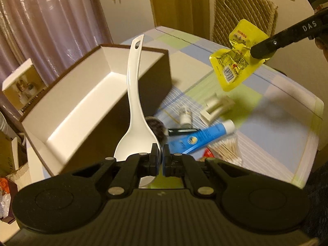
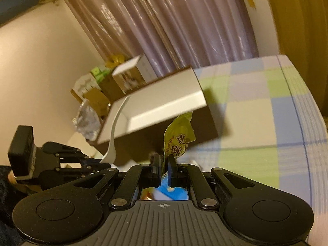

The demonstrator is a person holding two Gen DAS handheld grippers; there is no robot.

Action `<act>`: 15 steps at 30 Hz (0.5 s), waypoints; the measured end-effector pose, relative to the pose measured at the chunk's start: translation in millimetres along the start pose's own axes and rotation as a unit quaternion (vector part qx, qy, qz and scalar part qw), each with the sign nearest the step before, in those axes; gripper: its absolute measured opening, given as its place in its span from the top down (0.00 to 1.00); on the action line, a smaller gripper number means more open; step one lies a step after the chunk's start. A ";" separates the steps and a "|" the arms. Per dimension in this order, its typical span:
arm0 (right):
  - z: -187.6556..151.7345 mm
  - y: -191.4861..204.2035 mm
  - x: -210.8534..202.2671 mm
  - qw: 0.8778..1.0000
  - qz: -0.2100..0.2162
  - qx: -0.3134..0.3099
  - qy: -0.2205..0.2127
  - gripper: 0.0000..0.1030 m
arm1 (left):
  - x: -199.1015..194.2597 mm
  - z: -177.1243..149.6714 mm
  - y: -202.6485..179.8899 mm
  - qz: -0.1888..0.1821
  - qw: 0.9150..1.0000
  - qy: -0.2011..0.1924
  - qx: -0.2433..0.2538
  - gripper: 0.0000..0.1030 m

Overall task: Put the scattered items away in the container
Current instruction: 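Lift the spoon and pouch and carry both over the open box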

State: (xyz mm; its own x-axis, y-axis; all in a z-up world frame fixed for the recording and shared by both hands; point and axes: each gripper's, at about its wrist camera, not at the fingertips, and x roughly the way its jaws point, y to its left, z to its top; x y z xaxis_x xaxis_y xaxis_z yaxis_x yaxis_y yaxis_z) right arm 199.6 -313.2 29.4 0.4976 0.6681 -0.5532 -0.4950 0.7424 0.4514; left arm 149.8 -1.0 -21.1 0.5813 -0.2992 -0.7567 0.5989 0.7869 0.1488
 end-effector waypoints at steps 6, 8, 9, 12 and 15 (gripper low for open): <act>38.2 9.1 15.2 0.999 0.030 -0.021 -0.024 0.92 | -5.5 16.1 26.2 0.023 0.999 -0.019 -0.013 0.99; 53.5 12.5 23.3 0.998 0.038 -0.030 -0.032 0.92 | -5.9 23.5 35.2 0.032 0.999 -0.024 -0.014 0.99; 61.0 13.9 27.8 0.998 0.043 -0.034 -0.034 0.92 | -5.7 27.1 40.3 0.037 0.999 -0.026 -0.015 0.99; 80.7 16.3 44.1 0.997 0.051 -0.041 -0.037 0.92 | -5.6 37.7 56.5 0.046 0.998 -0.032 -0.022 0.99; 96.9 17.2 63.2 0.997 0.059 -0.044 -0.035 0.92 | -2.3 47.3 70.9 0.050 0.998 -0.033 -0.029 0.99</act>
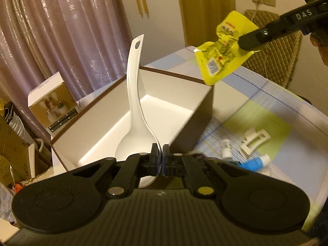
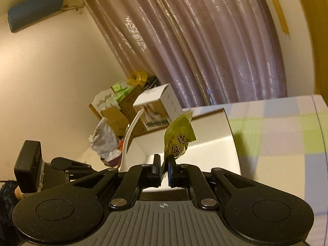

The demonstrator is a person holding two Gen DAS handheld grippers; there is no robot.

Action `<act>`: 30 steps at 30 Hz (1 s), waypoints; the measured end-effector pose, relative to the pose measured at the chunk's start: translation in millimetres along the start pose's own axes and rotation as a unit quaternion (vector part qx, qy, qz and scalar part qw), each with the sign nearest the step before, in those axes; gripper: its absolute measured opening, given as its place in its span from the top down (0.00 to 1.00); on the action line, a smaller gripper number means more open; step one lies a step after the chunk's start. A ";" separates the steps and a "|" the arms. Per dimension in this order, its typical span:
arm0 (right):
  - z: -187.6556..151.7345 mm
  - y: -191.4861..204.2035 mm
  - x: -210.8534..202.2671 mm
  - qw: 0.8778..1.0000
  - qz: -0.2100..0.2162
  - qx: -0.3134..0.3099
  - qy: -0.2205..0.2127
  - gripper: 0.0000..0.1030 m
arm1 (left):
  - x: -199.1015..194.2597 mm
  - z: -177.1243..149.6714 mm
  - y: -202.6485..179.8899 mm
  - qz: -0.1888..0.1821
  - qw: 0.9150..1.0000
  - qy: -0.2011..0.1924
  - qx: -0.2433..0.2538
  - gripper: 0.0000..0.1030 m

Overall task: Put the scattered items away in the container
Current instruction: 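Lift the spoon and pouch and carry both over the open box, then lower the spoon and pouch into the box and open both tools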

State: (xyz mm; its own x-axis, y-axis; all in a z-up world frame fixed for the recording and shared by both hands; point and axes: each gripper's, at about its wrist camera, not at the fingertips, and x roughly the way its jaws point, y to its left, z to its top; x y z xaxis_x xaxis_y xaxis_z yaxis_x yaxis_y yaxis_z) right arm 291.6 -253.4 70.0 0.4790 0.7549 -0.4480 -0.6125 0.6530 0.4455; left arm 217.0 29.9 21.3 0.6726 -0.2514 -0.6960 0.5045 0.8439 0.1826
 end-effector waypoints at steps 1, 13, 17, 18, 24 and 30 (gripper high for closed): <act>4.3 -1.0 7.4 1.000 0.004 0.000 0.001 0.92 | 2.8 2.6 4.0 0.000 1.000 0.000 -0.002 0.99; 20.5 -23.2 91.0 0.998 0.010 0.014 0.057 0.92 | 54.5 19.8 43.7 -0.007 0.999 0.033 -0.027 0.99; 12.7 -33.4 112.6 0.997 0.002 0.017 0.081 0.92 | 74.6 18.4 52.3 -0.007 0.998 0.054 -0.033 0.99; 11.0 -35.5 116.8 0.996 0.001 0.018 0.086 0.92 | 79.2 17.9 53.8 -0.007 0.998 0.058 -0.034 0.99; 2.7 -46.9 143.4 0.993 -0.008 0.030 0.110 0.92 | 107.3 13.1 60.1 -0.005 0.995 0.088 -0.044 0.99; -3.4 -61.7 168.3 0.990 -0.015 0.057 0.130 0.92 | 136.6 6.1 68.1 -0.010 0.991 0.118 -0.058 0.99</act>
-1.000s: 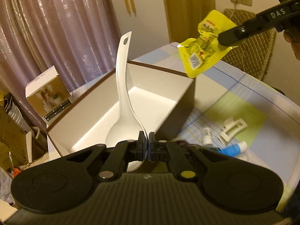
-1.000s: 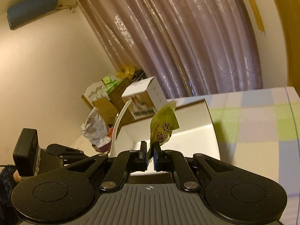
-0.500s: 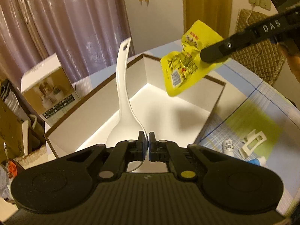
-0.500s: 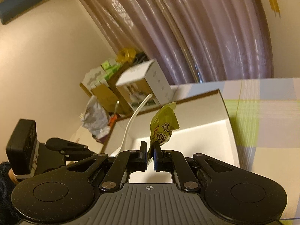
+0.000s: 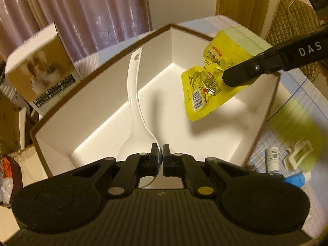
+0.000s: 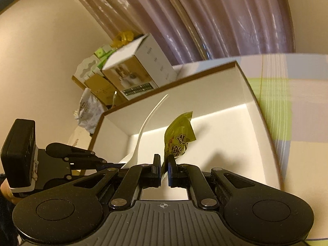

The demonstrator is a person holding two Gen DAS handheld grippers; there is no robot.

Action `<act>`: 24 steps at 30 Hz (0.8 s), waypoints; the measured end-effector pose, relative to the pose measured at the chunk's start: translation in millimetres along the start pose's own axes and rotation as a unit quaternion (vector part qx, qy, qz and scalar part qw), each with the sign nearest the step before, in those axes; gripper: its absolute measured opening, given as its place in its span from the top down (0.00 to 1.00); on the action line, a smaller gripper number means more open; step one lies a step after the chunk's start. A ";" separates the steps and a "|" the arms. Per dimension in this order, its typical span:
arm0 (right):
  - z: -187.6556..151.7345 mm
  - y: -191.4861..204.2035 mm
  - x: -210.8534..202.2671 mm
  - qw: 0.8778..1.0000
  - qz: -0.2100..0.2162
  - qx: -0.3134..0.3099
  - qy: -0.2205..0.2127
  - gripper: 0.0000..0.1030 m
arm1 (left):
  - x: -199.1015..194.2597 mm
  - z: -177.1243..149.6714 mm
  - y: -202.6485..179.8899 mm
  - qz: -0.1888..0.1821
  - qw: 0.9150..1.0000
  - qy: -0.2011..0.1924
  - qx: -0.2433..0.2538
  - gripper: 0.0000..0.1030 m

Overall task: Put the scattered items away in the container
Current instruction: 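Lower the spoon and pouch into the box and open both tools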

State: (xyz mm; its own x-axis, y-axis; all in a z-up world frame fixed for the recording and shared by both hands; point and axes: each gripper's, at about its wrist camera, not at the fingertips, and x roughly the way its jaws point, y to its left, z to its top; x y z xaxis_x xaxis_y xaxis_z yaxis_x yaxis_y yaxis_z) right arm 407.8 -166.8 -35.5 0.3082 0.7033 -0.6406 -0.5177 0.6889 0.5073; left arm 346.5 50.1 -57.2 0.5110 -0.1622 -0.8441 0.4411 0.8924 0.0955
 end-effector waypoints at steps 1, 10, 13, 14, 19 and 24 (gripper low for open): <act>0.3 -1.5 3.9 1.000 -0.001 0.004 0.003 0.92 | 5.1 -0.5 1.8 -0.002 1.000 0.006 -0.004 0.99; 0.4 -12.7 32.5 0.999 -0.008 0.018 0.033 0.92 | 35.8 -5.4 6.5 -0.008 0.998 0.061 -0.012 0.99; -1.7 -16.1 39.7 0.999 -0.014 0.018 0.039 0.92 | 43.3 -7.5 7.3 -0.008 0.997 0.077 -0.017 0.96; -1.6 -17.1 42.5 0.999 -0.014 0.018 0.042 0.92 | 45.7 -8.3 7.8 -0.009 0.996 0.082 -0.021 0.95; -2.3 -19.9 51.5 0.998 -0.021 0.015 0.051 0.92 | 52.3 -13.6 11.5 -0.010 0.995 0.096 -0.037 0.90; 0.4 -18.6 57.6 0.998 -0.028 0.001 0.060 0.92 | 51.5 -8.9 12.7 -0.022 0.994 0.093 -0.052 0.77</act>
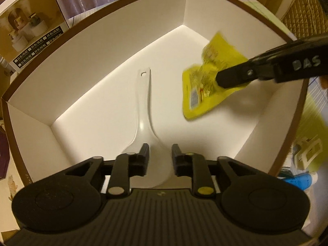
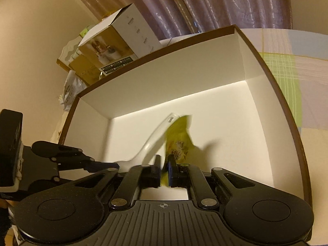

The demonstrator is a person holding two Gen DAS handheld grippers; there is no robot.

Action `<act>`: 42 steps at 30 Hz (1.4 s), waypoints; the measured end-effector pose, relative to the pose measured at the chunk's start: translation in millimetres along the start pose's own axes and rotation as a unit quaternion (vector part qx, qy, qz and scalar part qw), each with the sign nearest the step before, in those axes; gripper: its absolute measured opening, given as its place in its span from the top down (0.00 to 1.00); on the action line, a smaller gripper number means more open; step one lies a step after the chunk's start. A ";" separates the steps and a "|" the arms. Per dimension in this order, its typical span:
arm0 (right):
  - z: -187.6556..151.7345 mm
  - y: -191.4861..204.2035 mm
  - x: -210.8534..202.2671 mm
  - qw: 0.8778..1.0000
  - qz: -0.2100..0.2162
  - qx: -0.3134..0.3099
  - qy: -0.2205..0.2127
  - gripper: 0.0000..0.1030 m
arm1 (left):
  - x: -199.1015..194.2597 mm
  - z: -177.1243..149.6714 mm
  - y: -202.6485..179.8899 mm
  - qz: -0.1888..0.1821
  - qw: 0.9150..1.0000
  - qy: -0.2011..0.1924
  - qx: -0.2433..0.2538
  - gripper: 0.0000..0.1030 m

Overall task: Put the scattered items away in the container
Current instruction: 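Lower the spoon and pouch into the box and open both tools, then withdraw both tools from the box back toward the remaining items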

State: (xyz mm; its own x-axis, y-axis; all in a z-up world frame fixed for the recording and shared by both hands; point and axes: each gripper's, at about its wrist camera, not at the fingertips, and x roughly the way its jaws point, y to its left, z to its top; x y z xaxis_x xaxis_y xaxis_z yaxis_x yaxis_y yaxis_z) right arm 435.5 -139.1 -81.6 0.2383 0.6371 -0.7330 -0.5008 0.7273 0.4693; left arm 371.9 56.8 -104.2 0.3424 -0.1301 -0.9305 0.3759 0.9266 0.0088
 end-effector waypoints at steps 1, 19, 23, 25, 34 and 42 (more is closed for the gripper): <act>0.8 1.5 0.9 1.000 -0.002 -0.004 0.002 0.92 | -1.7 0.8 -0.5 -0.001 1.000 0.000 -0.003 0.73; -6.1 27.2 -16.4 0.991 -0.072 -0.111 0.020 0.05 | -26.5 -8.4 -7.1 0.018 0.999 -0.014 -0.034 0.33; -2.7 33.6 -26.5 0.991 -0.075 -0.111 0.026 0.05 | -35.0 -10.1 -10.5 0.025 0.999 -0.021 -0.037 0.26; -3.4 38.4 -31.1 0.988 -0.093 -0.123 0.027 0.05 | -39.4 -11.4 -12.8 0.031 0.999 -0.022 -0.039 0.24; -8.6 49.1 -52.5 0.983 -0.127 -0.130 0.015 0.05 | -61.4 -15.1 -19.6 0.061 0.997 -0.032 -0.044 0.12; -14.0 58.4 -72.3 0.981 -0.139 -0.132 0.002 0.04 | -80.6 -18.1 -25.9 0.074 0.995 -0.043 -0.051 0.09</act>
State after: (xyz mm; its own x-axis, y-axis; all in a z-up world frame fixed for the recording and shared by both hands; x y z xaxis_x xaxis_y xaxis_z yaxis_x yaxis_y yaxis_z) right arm 377.3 -146.2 -8.1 0.3923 0.4224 -0.8171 -0.6161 0.7803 0.1075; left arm 319.0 49.7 -36.0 0.4620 -0.0157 -0.8867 0.2275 0.9685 0.1014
